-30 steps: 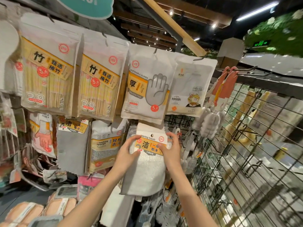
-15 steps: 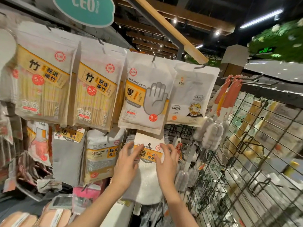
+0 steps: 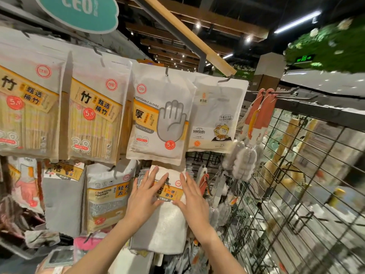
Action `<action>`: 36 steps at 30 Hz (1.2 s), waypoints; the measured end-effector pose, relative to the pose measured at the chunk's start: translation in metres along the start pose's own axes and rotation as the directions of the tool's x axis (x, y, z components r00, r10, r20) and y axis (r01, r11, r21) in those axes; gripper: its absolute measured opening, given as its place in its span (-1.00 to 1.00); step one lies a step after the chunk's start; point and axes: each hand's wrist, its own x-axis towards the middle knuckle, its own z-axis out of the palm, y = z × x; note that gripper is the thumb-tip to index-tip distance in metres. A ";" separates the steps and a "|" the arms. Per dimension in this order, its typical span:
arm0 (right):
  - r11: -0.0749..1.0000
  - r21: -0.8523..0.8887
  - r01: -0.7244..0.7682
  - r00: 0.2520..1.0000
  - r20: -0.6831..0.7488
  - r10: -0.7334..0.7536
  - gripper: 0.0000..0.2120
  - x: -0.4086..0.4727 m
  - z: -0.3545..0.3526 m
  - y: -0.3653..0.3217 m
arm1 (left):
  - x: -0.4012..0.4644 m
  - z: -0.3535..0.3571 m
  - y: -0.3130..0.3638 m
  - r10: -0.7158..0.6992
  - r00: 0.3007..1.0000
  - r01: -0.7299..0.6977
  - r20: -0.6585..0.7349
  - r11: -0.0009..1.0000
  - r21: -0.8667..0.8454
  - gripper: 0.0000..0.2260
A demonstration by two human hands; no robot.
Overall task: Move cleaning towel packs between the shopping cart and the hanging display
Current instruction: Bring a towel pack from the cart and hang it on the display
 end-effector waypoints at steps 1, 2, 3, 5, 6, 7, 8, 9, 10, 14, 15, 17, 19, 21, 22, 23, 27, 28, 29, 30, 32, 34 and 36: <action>1.000 -0.007 -0.003 1.000 -0.005 0.003 -0.15 0.000 -0.001 -0.001 | 0.001 0.000 0.000 -0.004 1.000 0.004 0.008 1.000 -0.002 -0.19; 1.000 -0.013 -0.008 1.000 -0.004 0.008 -0.16 0.001 -0.001 -0.001 | 0.002 0.001 0.000 -0.009 1.000 0.009 0.017 1.000 -0.004 -0.19; 1.000 -0.017 -0.015 1.000 0.000 0.015 -0.17 0.002 0.000 -0.002 | 0.003 0.001 0.000 -0.012 1.000 0.013 0.023 1.000 -0.005 -0.20; 1.000 -0.006 -0.028 1.000 -0.001 0.028 -0.16 0.005 0.001 -0.002 | 0.006 0.002 0.001 -0.018 1.000 0.018 0.025 1.000 -0.004 -0.20; 1.000 0.001 -0.031 1.000 -0.008 0.031 -0.15 0.006 0.002 -0.002 | 0.007 0.003 0.001 -0.020 1.000 0.020 0.021 1.000 -0.005 -0.20; 0.999 0.004 -0.032 0.999 -0.009 0.032 -0.15 0.007 0.004 -0.001 | 0.008 0.003 0.001 -0.018 1.000 0.018 0.015 1.000 -0.007 -0.20; 0.999 0.007 -0.032 0.999 -0.007 0.032 -0.15 0.009 0.005 -0.001 | 0.010 0.003 0.000 -0.014 1.000 0.014 0.010 1.000 -0.007 -0.20; 0.999 0.014 -0.033 0.999 -0.008 0.034 -0.15 0.011 0.006 0.000 | 0.012 0.003 0.001 -0.011 1.000 0.011 0.006 1.000 -0.006 -0.20; 0.999 0.021 -0.038 0.999 -0.006 0.038 -0.16 0.013 0.007 0.001 | 0.014 0.003 0.000 -0.014 1.000 0.014 0.007 1.000 -0.007 -0.20; 0.997 0.025 -0.070 0.997 0.011 0.070 -0.21 0.026 0.008 0.002 | 0.027 0.006 -0.005 -0.038 0.999 0.038 0.003 0.999 0.009 -0.24; 0.997 0.023 -0.076 0.997 0.014 0.075 -0.22 0.030 0.009 0.003 | 0.031 0.006 -0.007 -0.046 0.999 0.046 0.011 0.999 0.011 -0.27; 0.996 0.018 -0.082 0.997 0.013 0.082 -0.25 0.036 0.011 0.005 | 0.037 0.009 -0.010 -0.076 0.996 0.075 0.055 0.997 0.020 -0.34; 0.996 0.022 -0.085 0.996 0.008 0.085 -0.27 0.043 0.013 0.008 | 0.042 0.012 -0.013 -0.066 0.996 0.064 0.053 0.997 0.031 -0.37; 0.995 0.031 -0.092 0.996 0.009 0.092 -0.28 0.049 0.014 0.011 | 0.048 0.012 -0.014 -0.063 0.997 0.062 0.046 0.998 0.032 -0.42; 0.995 0.034 -0.094 0.996 0.011 0.094 -0.27 0.051 0.013 0.012 | 0.051 0.011 -0.014 -0.073 0.995 0.071 0.067 0.997 0.031 -0.45; 0.995 0.033 -0.095 0.995 0.014 0.095 -0.26 0.054 0.013 0.013 | 0.054 0.011 -0.015 -0.079 0.993 0.077 0.087 0.997 0.025 -0.48; 0.994 0.023 -0.110 0.993 0.041 0.109 -0.25 0.062 0.011 0.014 | 0.064 0.012 -0.019 -0.115 0.984 0.114 0.134 0.993 0.012 -0.54; 0.993 0.028 -0.117 0.992 0.045 0.116 -0.25 0.063 0.010 0.013 | 0.066 0.012 -0.020 -0.122 0.982 0.121 0.146 0.993 0.015 -0.55; 0.992 0.031 -0.121 0.992 0.045 0.120 -0.25 0.064 0.010 0.013 | 0.067 0.012 -0.020 -0.126 0.980 0.124 0.153 0.992 0.023 -0.55; 0.992 0.032 -0.123 0.992 0.045 0.122 -0.24 0.065 0.010 0.013 | 0.069 0.011 -0.020 -0.132 0.978 0.128 0.163 0.991 0.035 -0.55; 0.991 0.034 -0.128 0.991 0.045 0.127 -0.25 0.067 0.010 0.013 | 0.070 0.011 -0.021 -0.135 0.973 0.126 0.186 0.990 0.060 -0.54; 0.991 0.032 -0.133 0.990 0.047 0.131 -0.26 0.067 0.010 0.013 | 0.070 0.011 -0.021 -0.126 0.973 0.115 0.192 0.991 0.066 -0.53; 0.991 0.041 -0.128 0.991 0.043 0.126 -0.26 0.067 0.010 0.013 | 0.070 0.010 -0.022 -0.120 0.974 0.110 0.194 0.992 0.061 -0.53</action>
